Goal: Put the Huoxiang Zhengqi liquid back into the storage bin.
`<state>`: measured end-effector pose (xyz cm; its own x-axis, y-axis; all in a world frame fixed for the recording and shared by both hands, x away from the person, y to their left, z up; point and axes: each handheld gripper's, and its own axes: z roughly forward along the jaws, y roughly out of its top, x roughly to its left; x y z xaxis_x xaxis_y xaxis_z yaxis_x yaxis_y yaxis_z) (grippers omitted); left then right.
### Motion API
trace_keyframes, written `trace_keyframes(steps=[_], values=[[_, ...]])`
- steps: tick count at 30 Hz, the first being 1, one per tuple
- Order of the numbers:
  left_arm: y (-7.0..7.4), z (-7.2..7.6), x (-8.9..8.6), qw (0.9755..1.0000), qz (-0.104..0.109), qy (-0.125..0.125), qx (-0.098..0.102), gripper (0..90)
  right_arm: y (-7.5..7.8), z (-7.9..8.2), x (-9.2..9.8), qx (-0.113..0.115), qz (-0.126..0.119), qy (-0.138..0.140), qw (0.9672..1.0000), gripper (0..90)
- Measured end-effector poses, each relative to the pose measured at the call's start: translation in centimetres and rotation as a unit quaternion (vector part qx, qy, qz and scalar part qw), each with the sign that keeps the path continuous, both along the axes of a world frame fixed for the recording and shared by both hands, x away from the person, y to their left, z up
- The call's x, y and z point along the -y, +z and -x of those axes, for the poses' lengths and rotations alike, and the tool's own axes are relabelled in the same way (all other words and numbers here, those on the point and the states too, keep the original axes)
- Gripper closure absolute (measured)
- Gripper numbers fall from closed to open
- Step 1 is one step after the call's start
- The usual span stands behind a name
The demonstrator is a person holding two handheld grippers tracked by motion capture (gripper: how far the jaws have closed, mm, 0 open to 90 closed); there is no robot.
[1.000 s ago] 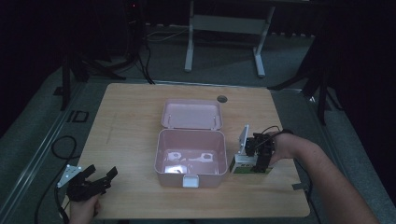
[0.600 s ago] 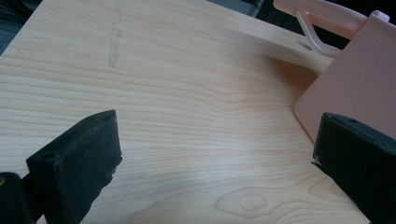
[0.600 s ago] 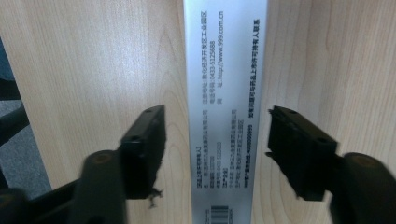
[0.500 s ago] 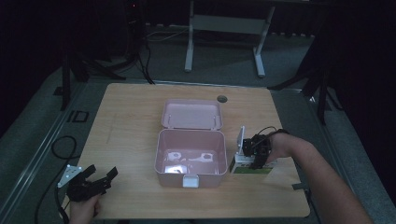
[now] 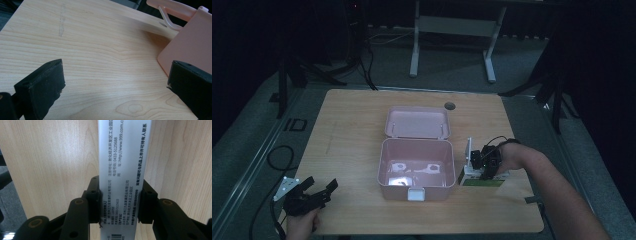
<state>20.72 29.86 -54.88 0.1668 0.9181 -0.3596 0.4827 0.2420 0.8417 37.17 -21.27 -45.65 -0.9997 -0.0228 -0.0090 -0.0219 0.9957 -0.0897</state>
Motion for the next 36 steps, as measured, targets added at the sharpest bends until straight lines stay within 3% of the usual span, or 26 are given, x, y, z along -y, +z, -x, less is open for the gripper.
trace_keyframes(steps=[4,10,15,19,23,29,32,36], values=[[0.0,0.0,0.0,1.0000,0.000,0.001,0.000,1.2,0.7,0.0,0.0,0.003,0.003,-0.033,0.9994,61.7],[0.0,0.0,0.1,1.0000,0.000,0.000,-0.001,1.2,3.4,0.4,-0.3,0.018,0.004,-0.088,0.9960,61.8],[-0.1,0.0,0.1,1.0000,0.000,0.001,-0.002,1.2,6.6,1.2,-0.8,0.017,-0.013,-0.095,0.9952,61.8],[-0.1,0.0,0.1,1.0000,0.001,0.002,-0.002,1.2,9.2,2.1,-1.6,0.024,-0.009,-0.091,0.9955,61.8],[-0.1,0.0,0.0,1.0000,0.002,0.002,-0.002,1.2,11.7,3.0,-3.0,0.033,-0.008,-0.107,0.9937,61.8],[-0.1,0.0,0.0,1.0000,0.002,0.000,-0.003,1.2,14.9,4.7,-5.2,0.032,-0.028,-0.085,0.9954,61.8],[-0.1,-0.1,0.0,1.0000,0.004,0.001,-0.003,1.2,16.0,5.4,-6.5,0.038,-0.022,-0.069,0.9966,61.8],[-0.1,-0.1,0.2,1.0000,0.002,-0.003,-0.005,1.2,17.4,6.2,-8.8,0.053,-0.009,-0.072,0.9960,61.8]])
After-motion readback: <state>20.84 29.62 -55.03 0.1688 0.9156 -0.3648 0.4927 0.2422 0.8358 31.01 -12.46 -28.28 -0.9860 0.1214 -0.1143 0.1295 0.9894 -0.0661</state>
